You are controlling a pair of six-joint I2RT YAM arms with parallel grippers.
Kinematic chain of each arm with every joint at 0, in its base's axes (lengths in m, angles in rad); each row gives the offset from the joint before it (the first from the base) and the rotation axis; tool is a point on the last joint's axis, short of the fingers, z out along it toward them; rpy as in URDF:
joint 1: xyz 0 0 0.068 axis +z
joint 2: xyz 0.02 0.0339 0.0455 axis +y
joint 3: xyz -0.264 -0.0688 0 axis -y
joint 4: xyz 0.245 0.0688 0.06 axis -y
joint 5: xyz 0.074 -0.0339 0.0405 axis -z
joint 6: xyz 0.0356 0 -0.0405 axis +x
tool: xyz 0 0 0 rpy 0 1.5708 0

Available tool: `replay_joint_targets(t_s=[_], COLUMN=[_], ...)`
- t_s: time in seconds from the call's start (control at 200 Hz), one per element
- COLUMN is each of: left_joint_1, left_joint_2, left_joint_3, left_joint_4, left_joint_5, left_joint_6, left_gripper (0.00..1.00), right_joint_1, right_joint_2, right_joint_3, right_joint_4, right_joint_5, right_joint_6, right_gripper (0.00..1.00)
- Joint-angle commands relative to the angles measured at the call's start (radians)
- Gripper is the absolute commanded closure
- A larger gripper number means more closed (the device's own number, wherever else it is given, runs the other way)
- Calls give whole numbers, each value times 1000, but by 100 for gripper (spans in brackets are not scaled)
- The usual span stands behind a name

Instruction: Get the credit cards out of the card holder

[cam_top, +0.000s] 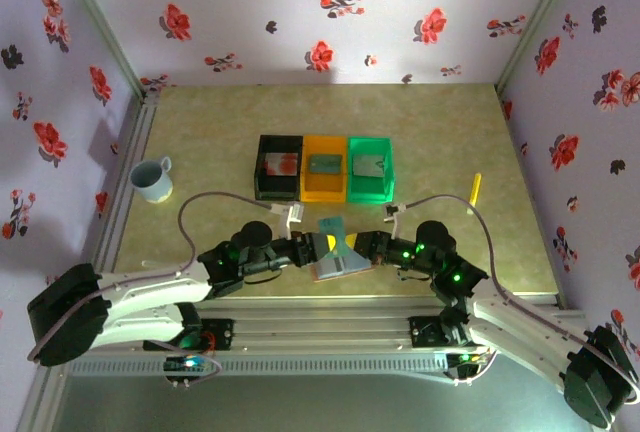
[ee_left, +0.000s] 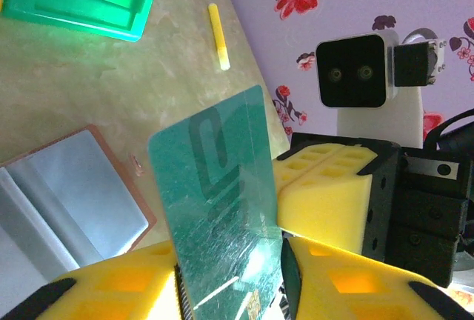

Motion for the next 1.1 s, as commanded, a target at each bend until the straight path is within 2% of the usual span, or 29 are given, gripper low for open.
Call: replay_joint_targets(t_s=[0.0,0.245,0.39,0.61,0.645,0.75,0.86,0.945,1.095], left_joint_1=[-9,-10,-9,-8,-6,8,47,98,172], left_joint_2=[-27,-32,-28,-42,-48,-81,-134,-153,-101], left_joint_3=[-11,-18,-14,-4,3,48,139,231,400], left_joint_4=[38,38,37,-1,-25,-184,-486,-761,-1136], left_joint_5=[-8,-18,-18,-18,-17,22,89,144,296], left_joint_6=[-3,-4,0,7,10,42,124,208,375], left_gripper=[67,75,83,100,100,100,100,100,100], right_joint_1=[-6,-5,-5,-6,-6,-6,-7,-6,-6], right_joint_2=[-11,-11,-4,-3,-2,-6,-10,-11,-1], right_joint_3=[7,13,19,27,31,49,74,88,110], right_joint_4=[16,-12,-20,-49,-60,-123,-194,-230,-252], right_joint_5=[-10,-5,-13,-8,-7,3,7,3,-13], right_joint_6=[-4,-20,-26,-41,-46,-75,-117,-147,-193], right_gripper=[100,100,100,100,100,99,75,63,50])
